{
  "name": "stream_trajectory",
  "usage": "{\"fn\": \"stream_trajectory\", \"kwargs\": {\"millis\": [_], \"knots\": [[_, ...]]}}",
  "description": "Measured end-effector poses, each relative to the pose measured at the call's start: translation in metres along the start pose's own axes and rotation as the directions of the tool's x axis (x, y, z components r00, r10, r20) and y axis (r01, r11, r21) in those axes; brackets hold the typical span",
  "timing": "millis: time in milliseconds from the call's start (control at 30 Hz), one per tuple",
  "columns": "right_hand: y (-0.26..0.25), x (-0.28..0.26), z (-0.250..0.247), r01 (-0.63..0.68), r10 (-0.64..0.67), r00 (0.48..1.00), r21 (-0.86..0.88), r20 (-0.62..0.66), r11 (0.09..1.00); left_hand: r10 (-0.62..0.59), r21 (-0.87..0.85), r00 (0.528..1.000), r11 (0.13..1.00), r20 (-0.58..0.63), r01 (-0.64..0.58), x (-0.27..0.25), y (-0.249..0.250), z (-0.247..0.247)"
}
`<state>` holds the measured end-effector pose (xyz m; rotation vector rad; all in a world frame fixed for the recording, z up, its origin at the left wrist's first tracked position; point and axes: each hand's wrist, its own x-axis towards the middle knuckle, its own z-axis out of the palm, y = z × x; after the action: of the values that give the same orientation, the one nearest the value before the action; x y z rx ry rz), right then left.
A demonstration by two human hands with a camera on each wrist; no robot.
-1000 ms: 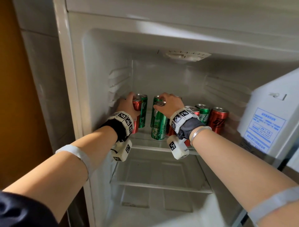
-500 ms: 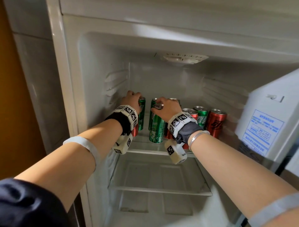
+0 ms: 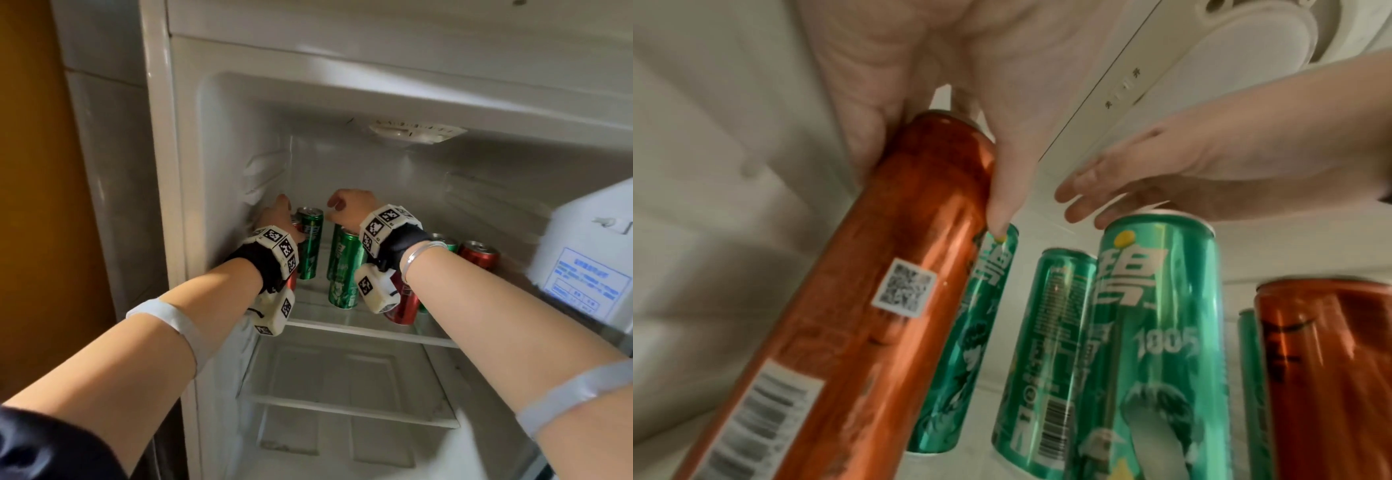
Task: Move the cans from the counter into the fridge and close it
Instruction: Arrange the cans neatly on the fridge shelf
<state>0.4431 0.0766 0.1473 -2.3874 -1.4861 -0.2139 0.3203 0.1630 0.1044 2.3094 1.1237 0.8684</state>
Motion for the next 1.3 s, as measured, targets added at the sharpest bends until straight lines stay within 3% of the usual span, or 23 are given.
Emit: {"fn": "stream_trajectory", "kwargs": {"millis": [333,567,800,1033,1300], "knots": [[-0.013,0.020,-0.003,0.000,0.001,0.993,-0.012,0.121,1.000,0.037,0.123,0.999,0.992,-0.009,-0.036,-0.004,-0.005,0.001],[0.002,0.005,-0.006,-0.002,0.004,0.997,-0.027,0.071,1.000,0.129,0.127,0.988,0.985,-0.085,-0.117,-0.013,-0.001,0.002],[0.012,-0.015,0.002,-0.011,0.018,0.996,-0.086,0.088,0.996,0.142,0.093,0.987,0.987,-0.075,-0.134,-0.026,0.002,0.000],[0.012,-0.025,-0.003,0.020,0.020,0.980,-0.200,0.197,0.980,0.106,0.136,0.993,0.986,-0.061,-0.097,-0.031,-0.003,-0.007],[0.006,-0.023,0.001,0.029,-0.026,0.990,-0.019,0.140,0.999,0.082,0.130,0.996,0.989,-0.043,-0.076,-0.033,-0.005,-0.007]]}}
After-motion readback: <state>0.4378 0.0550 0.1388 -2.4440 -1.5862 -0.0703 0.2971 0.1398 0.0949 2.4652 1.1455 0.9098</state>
